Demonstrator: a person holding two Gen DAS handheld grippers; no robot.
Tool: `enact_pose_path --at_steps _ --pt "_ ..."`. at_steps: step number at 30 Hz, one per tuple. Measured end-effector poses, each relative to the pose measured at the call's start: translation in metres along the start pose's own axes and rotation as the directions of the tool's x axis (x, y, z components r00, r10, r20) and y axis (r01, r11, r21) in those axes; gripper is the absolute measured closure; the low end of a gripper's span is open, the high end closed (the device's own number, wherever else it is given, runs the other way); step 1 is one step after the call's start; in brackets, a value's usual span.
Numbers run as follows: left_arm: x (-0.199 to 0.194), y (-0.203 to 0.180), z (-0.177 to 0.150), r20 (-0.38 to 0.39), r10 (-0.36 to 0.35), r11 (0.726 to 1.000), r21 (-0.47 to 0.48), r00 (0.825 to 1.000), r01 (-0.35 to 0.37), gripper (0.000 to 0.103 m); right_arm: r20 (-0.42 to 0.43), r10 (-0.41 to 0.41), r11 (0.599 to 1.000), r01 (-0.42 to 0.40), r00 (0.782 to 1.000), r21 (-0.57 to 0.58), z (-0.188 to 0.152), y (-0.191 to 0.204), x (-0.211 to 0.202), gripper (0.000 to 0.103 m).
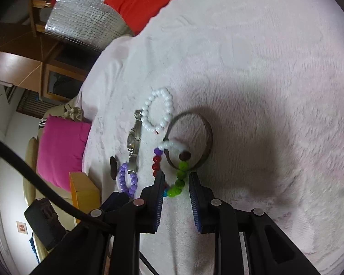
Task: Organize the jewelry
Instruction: 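Grasp the purple bead bracelet with the left tool while the right tool grasps the multicolour bead bracelet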
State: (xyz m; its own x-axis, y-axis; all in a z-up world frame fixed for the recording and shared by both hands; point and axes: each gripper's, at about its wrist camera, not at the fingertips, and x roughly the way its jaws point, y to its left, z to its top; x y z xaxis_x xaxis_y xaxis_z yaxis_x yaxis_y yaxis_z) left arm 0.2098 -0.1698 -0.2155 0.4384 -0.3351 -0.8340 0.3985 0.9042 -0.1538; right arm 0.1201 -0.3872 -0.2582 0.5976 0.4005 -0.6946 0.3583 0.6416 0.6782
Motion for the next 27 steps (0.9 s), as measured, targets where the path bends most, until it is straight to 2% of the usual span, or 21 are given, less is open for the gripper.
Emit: enact_pose_path --at_steps 5,6,7,10,11,15,20,23,27 --pt "0.003 0.000 0.001 0.000 -0.009 1.000 -0.009 1.000 0.009 0.069 0.028 -0.019 1.000 0.019 0.999 0.014 -0.003 0.004 0.006 0.078" --pt "0.003 0.000 0.001 0.004 -0.007 1.000 -0.006 1.000 0.007 0.070 0.034 -0.020 1.000 0.019 0.999 0.020 -0.003 0.003 0.006 0.082" --pt "0.003 -0.001 0.001 0.010 -0.004 1.000 0.000 1.000 0.004 0.074 0.040 -0.028 0.999 0.027 0.999 0.018 -0.004 0.004 0.007 0.084" --pt "0.001 -0.001 0.001 0.015 -0.023 1.000 0.011 1.000 0.023 0.097 0.049 -0.054 0.999 0.054 0.997 0.004 -0.006 0.005 0.005 0.091" --pt "0.002 0.000 0.000 0.006 -0.053 0.999 0.005 0.999 0.053 0.097 0.050 -0.058 0.998 0.057 0.997 0.002 -0.007 0.004 0.004 0.091" --pt "-0.001 -0.004 -0.004 0.008 -0.064 0.997 0.035 0.998 0.064 0.098 0.047 -0.063 0.998 0.064 0.997 -0.009 -0.010 0.004 -0.003 0.092" --pt "-0.012 -0.003 -0.009 0.018 -0.126 0.991 0.043 0.992 0.126 0.099 0.053 -0.051 0.998 0.053 0.997 -0.041 -0.016 0.004 -0.018 0.092" --pt "-0.019 0.001 -0.010 0.043 -0.108 0.993 0.051 0.993 0.105 0.099 0.066 -0.027 0.998 0.031 0.997 -0.054 -0.020 0.004 -0.029 0.092" --pt "-0.016 0.014 -0.007 0.027 -0.096 0.995 -0.013 0.995 0.096 0.098 0.084 -0.003 0.997 0.009 0.996 -0.070 -0.025 0.006 -0.040 0.092"
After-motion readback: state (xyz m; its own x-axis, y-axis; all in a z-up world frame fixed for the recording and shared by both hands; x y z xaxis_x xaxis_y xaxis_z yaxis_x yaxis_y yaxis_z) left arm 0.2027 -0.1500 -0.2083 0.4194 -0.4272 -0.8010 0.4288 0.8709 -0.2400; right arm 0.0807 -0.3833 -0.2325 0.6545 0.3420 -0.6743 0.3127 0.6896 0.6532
